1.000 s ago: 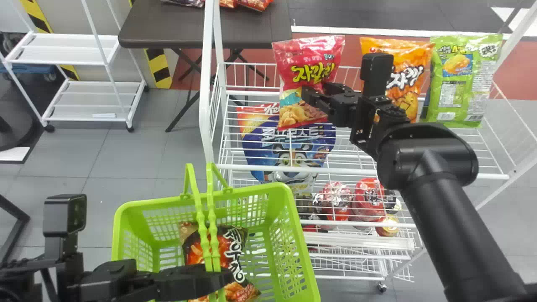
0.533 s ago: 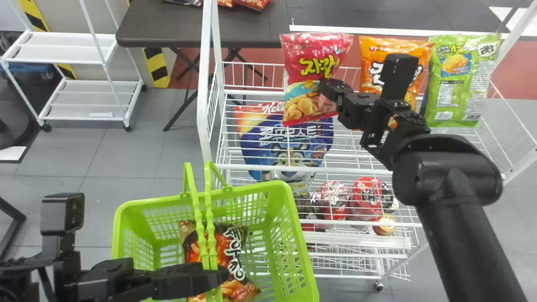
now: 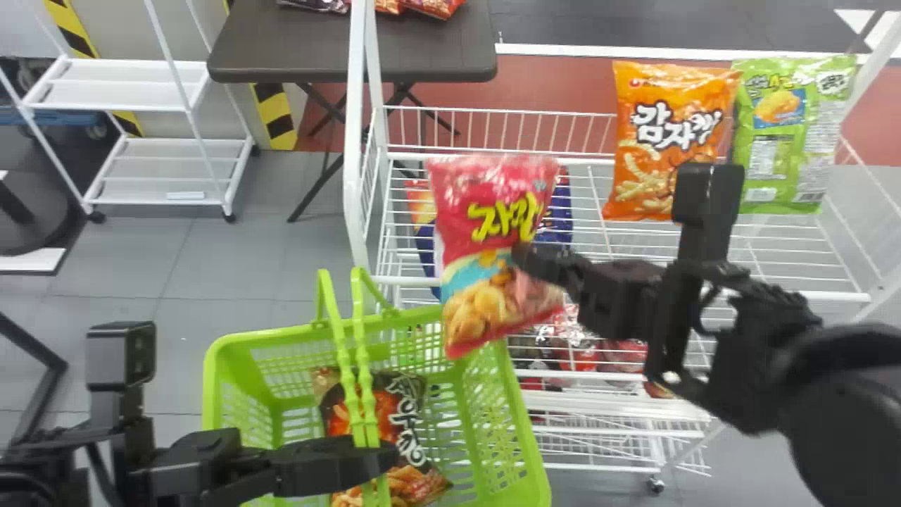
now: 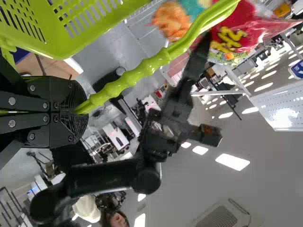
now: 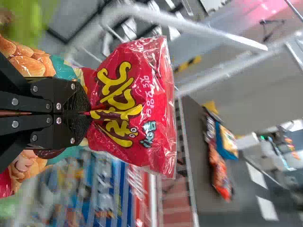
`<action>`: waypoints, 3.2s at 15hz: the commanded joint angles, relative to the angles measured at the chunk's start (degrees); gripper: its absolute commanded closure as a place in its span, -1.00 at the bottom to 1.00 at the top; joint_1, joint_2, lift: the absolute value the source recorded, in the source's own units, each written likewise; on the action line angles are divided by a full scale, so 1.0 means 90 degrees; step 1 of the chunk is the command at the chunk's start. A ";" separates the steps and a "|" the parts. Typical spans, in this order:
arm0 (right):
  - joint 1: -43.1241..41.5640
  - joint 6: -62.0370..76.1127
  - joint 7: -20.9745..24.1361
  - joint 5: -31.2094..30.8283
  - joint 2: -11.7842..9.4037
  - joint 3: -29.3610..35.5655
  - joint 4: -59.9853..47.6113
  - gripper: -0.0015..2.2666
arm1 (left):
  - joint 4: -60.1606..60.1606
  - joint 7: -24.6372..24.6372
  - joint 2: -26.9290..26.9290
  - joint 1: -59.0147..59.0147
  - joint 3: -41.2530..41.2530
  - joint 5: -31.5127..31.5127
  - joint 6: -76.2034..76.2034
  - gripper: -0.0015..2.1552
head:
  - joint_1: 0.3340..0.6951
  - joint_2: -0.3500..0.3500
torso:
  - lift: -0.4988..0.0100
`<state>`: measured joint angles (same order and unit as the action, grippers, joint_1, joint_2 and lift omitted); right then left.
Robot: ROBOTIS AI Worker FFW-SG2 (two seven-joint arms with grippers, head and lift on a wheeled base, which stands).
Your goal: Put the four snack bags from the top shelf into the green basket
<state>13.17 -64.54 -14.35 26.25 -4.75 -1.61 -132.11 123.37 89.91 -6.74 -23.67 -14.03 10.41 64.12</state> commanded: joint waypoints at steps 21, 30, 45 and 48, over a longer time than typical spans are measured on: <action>-0.0935 0.0925 -0.0203 -0.0544 -0.0430 0.1282 0.0968 -0.93 | 0.0033 0.0073 -0.0022 0.0023 0.0045 -0.0004 0.0000 0.99 | 1.00 -0.13 | 0.95; -0.3748 0.3757 -0.0115 -0.2243 -0.0449 0.1029 0.6104 -0.92 | -0.0075 0.0073 -0.0013 0.0033 -0.0023 -0.0033 0.0000 0.99 | 1.00 -0.68 | 0.95; -0.1902 0.2116 -0.0056 -0.0974 -0.0420 0.1507 0.2765 0.99 | -0.0114 0.0073 -0.0032 0.0013 -0.0111 0.0025 -0.0019 0.99 | 1.00 -0.65 | 0.95; -0.0984 0.0436 -0.0007 0.0003 -0.0410 0.1761 0.0899 0.99 | -0.0104 0.0073 -0.0013 0.0023 -0.0111 0.0016 0.0000 0.99 | 1.00 -0.59 | 0.95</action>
<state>0.97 -54.43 -14.43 22.67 -8.45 13.35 -117.40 122.38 89.91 -6.92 -23.51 -15.03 10.59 64.09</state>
